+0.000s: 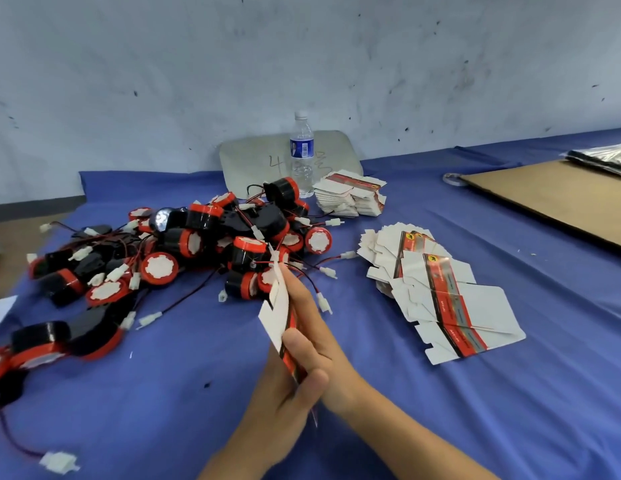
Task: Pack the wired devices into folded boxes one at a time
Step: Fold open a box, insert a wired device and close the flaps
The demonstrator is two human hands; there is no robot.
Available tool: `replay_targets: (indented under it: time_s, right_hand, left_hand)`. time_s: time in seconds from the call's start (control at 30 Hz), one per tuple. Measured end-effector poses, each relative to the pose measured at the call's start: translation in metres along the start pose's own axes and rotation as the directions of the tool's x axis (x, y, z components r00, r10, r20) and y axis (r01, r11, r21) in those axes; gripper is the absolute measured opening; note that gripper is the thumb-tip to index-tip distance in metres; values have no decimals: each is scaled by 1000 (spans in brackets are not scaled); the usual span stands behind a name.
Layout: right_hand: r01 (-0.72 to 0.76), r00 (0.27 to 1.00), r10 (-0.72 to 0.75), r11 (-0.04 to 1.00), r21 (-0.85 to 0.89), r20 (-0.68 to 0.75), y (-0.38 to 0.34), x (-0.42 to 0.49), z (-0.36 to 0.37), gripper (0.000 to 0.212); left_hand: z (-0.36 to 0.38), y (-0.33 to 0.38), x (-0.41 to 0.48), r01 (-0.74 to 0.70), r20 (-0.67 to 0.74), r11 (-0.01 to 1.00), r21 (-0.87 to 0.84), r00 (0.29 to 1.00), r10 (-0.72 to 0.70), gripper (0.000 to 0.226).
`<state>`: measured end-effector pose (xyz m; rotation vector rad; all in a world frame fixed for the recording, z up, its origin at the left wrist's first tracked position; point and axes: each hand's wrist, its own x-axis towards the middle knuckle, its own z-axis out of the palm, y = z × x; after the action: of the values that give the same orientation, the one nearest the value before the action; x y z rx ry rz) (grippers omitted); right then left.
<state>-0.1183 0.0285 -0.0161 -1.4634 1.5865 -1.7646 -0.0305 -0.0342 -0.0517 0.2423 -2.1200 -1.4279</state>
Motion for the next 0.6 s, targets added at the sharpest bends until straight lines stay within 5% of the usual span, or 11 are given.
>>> replay_targets:
  time_s: [0.13, 0.3, 0.37, 0.47, 0.6]
  right_hand:
    - [-1, 991, -2, 1000, -20, -133, -5, 3, -8, 82]
    - [-16, 950, 90, 970, 243, -299, -4, 5, -23, 64]
    - [-103, 940, 186, 954, 282, -286, -4, 5, -22, 48]
    - [-168, 926, 270, 921, 351, -263, 1, 5, -19, 59]
    - [-120, 939, 218, 934, 338, -267, -4, 7, -22, 48]
  left_hand:
    - [-3, 14, 5, -62, 34, 996, -60, 997, 64, 101]
    - [-11, 24, 16, -160, -214, 980, -115, 968, 133, 97]
    - [-14, 20, 17, -130, -274, 987, -98, 957, 99, 101]
    - [-16, 13, 16, -120, -275, 990, -76, 957, 95, 101]
    - [-15, 11, 15, -116, -247, 991, -62, 964, 97, 95]
